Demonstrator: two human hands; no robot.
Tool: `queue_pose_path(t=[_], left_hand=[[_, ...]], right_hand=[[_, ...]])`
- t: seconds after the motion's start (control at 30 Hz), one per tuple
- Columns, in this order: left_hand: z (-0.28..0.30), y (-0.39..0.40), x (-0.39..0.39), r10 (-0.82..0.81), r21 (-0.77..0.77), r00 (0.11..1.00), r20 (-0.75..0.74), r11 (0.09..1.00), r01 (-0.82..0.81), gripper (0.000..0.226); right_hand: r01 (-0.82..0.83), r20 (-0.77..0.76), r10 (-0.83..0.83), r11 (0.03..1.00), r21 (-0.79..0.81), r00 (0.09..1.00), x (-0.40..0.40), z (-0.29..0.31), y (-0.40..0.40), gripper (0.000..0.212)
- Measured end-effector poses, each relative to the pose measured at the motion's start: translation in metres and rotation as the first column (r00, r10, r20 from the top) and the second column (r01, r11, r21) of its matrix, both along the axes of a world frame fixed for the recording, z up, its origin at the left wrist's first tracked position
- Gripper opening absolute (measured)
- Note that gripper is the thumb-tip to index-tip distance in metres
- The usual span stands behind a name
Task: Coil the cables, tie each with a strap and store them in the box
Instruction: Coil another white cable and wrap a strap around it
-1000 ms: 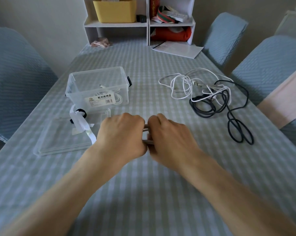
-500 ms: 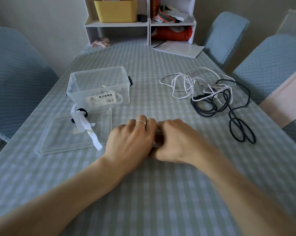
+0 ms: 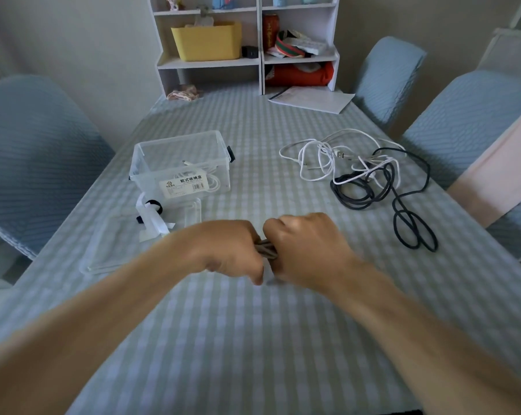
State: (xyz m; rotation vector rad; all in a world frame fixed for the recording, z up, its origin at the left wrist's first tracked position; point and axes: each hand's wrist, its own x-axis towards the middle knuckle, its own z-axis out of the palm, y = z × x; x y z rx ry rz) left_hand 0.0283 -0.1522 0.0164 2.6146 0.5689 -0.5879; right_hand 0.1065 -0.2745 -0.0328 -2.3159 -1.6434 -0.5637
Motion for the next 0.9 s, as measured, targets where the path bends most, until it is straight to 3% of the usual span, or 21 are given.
queue_pose_path(t=[0.03, 0.1, 0.17, 0.2, 0.27, 0.33, 0.4, 0.5, 0.67, 0.77, 0.83, 0.9], left_hand=[[-0.001, 0.001, -0.004, -0.009, -0.011, 1.0, 0.003, 1.0, 0.009, 0.029], [-0.003, 0.0, -0.013, -0.014, 0.096, 0.987, 0.161, 0.995, -0.002, 0.022], [-0.006, -0.006, -0.026, -0.101, 0.365, 0.921, 0.377, 0.93, -0.047, 0.016], [-0.009, -0.008, -0.032, -0.218, 0.524, 0.858, 0.465, 0.849, -0.068, 0.019], [-0.016, -0.009, -0.039, -0.44, 0.72, 0.732, 0.519, 0.687, -0.097, 0.032], [-0.023, -0.008, -0.043, -0.519, 0.764, 0.673, 0.528, 0.636, -0.108, 0.033], [-0.03, -0.007, -0.044, -0.523, 0.781, 0.694, 0.494, 0.618, -0.09, 0.03], [-0.031, -0.005, -0.042, -0.45, 0.746, 0.743, 0.495, 0.659, -0.098, 0.036], [-0.034, -0.001, -0.038, -0.366, 0.725, 0.803, 0.471, 0.679, -0.115, 0.042], [-0.03, 0.0, -0.037, -0.287, 0.707, 0.859, 0.424, 0.698, -0.116, 0.019], [-0.022, 0.0, -0.043, -0.277, 0.667, 0.848, 0.453, 0.736, -0.116, 0.018], [-0.019, 0.001, -0.05, -0.39, 0.738, 0.804, 0.45, 0.669, -0.088, 0.034]], right_hand=[[-0.015, -0.019, 0.015, 1.0, -0.003, 1.0, -0.002, -0.002, 0.0, 0.049], [-0.014, -0.104, 0.016, 1.0, 0.027, 0.994, -0.006, 0.0, 0.003, 0.05], [0.037, -0.191, -0.035, 0.999, 0.008, 0.981, -0.006, 0.004, 0.005, 0.042], [0.049, -0.296, -0.057, 0.998, -0.033, 0.953, -0.005, 0.005, 0.005, 0.035], [0.059, -0.446, -0.078, 0.997, -0.056, 0.892, -0.006, 0.01, 0.002, 0.031], [0.059, -0.523, -0.085, 0.996, -0.066, 0.848, -0.008, 0.013, 0.0, 0.03], [0.043, -0.546, -0.076, 0.996, -0.074, 0.834, -0.007, 0.01, -0.001, 0.028], [0.008, -0.489, -0.048, 0.996, -0.085, 0.871, -0.007, 0.008, -0.001, 0.023], [-0.004, -0.215, -0.015, 0.996, -0.086, 0.976, -0.01, 0.009, 0.002, 0.016], [-0.014, -0.025, 0.013, 0.998, -0.062, 1.0, -0.009, 0.004, 0.001, 0.029], [-0.006, -0.017, 0.005, 0.999, -0.049, 1.0, -0.011, 0.007, 0.0, 0.035], [0.001, -0.037, -0.003, 0.999, -0.048, 0.999, -0.013, 0.009, 0.002, 0.032]])
